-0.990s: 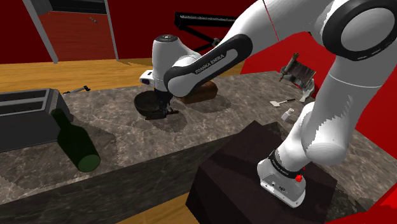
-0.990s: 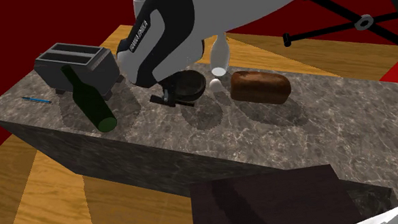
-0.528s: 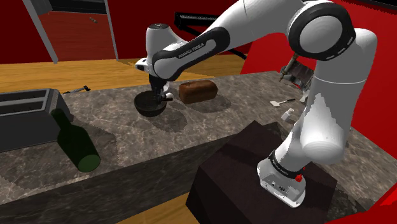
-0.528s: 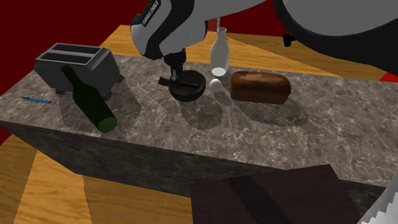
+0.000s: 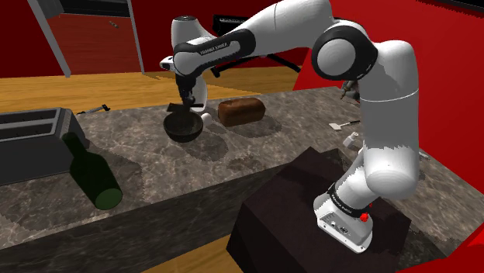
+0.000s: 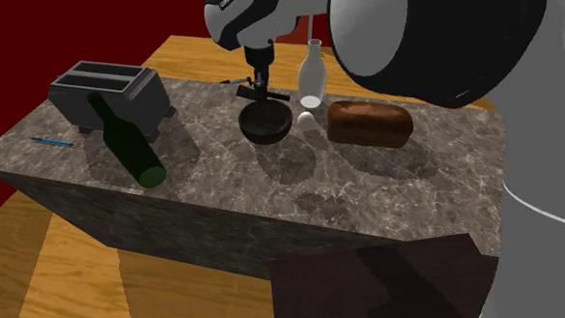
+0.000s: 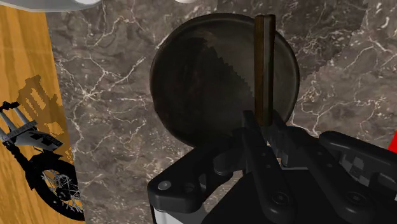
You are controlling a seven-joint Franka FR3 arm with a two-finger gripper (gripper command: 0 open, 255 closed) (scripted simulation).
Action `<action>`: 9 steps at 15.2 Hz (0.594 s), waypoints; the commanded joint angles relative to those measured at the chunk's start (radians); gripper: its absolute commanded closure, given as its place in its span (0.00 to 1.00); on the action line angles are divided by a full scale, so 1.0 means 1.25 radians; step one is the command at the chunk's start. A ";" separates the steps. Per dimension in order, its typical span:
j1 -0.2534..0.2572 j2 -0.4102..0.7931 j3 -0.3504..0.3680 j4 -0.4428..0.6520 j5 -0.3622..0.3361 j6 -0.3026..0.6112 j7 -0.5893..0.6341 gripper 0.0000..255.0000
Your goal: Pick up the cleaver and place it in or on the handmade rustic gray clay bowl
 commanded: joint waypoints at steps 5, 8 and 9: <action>-0.012 0.083 -0.006 0.096 -0.001 -0.014 -0.022 1.00; -0.012 0.099 -0.007 0.090 -0.002 0.009 -0.021 1.00; -0.012 0.105 -0.007 0.088 -0.002 0.016 -0.021 1.00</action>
